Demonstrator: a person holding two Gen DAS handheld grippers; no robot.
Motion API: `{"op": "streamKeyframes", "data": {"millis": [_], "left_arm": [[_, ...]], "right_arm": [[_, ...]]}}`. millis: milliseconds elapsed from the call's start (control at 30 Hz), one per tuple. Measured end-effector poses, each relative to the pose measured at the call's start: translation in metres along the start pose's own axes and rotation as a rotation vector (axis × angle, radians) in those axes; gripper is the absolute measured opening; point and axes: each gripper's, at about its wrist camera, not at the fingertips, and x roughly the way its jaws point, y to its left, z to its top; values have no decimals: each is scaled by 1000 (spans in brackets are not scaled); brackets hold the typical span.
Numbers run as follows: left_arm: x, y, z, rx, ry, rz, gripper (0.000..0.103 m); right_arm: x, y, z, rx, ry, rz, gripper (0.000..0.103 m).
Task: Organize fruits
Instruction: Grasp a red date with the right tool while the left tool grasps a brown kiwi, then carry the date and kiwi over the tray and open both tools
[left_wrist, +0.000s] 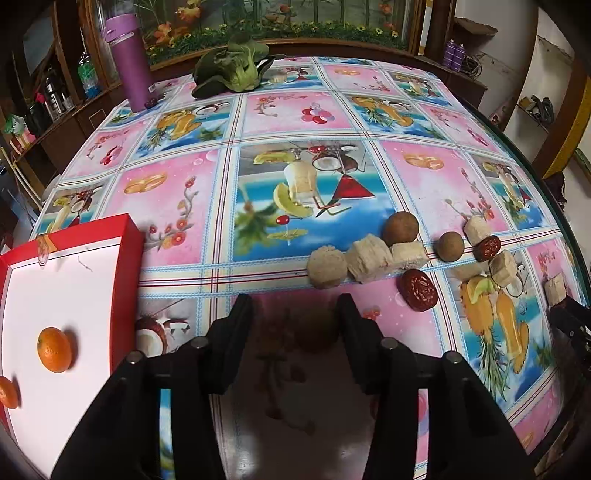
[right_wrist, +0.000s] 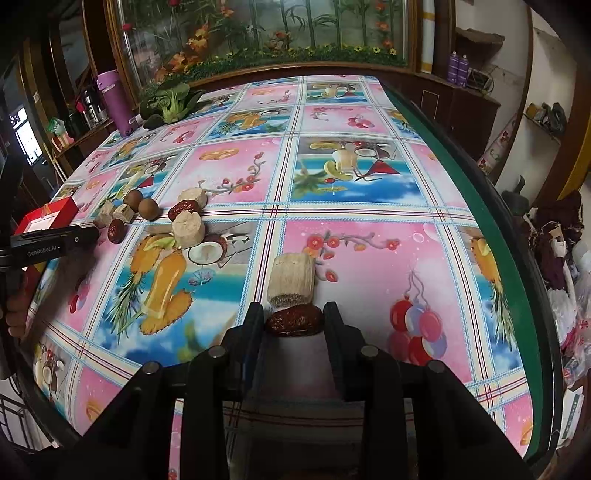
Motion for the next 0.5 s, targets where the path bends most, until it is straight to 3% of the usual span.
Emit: {"op": "streamKeyframes", "data": {"millis": [67,233,500], "left_arm": [[0,-1,-1,4,-3,-5,48],[-6,-1,-8,29,-17,-28,31],[-17,6,-23,24,-29,-66,24]], "right_arm": [[-2,-1,-2,10,2,10,32],[-8,3,-8,7,13,47,32],[-8,24,-11,-28,17,84,32]]}}
